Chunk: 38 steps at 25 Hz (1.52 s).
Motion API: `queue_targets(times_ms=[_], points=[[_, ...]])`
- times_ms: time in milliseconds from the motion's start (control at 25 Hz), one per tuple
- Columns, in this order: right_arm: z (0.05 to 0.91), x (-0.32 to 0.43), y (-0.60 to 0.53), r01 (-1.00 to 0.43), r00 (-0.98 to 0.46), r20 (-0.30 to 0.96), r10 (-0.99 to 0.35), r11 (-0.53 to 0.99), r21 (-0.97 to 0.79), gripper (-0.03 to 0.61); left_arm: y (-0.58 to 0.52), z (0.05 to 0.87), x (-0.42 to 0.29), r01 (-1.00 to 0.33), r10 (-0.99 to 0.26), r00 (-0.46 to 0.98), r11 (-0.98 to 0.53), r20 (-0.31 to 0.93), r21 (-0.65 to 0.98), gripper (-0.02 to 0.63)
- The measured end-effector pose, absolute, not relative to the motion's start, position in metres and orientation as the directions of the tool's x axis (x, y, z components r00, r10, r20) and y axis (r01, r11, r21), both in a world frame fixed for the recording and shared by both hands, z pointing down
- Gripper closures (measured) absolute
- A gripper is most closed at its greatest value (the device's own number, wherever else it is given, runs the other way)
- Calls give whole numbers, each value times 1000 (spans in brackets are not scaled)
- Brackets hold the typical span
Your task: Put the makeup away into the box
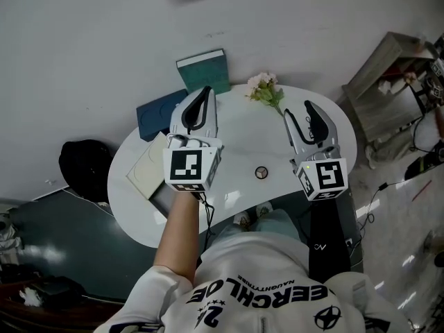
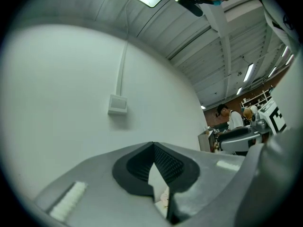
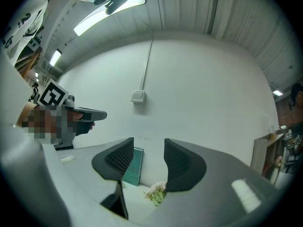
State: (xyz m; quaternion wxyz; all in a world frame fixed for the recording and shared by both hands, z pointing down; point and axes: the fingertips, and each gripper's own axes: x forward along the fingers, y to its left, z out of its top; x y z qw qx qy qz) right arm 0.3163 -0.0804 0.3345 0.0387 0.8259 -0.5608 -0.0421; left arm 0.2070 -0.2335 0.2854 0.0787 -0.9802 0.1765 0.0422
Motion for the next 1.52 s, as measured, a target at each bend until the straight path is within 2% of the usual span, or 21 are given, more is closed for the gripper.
queue_targets(times_ms=[400, 760, 1120, 1520], points=[[308, 349, -97, -952, 275, -68, -959, -281, 124, 338, -231, 279, 232, -429, -421, 903, -885, -87, -181, 614], [326, 369, -107, -976, 170, -40, -985, -174, 130, 331, -220, 294, 248, -488, -482, 873, -850, -79, -199, 614], [394, 336, -130, -994, -44, 223, -974, 65, 89, 345, -200, 294, 251, -487, -483, 872, -841, -79, -235, 612], [523, 261, -124, -958, -239, 515, -824, 286, 14, 343, -198, 296, 236, -513, -512, 856, -825, -70, -238, 612]])
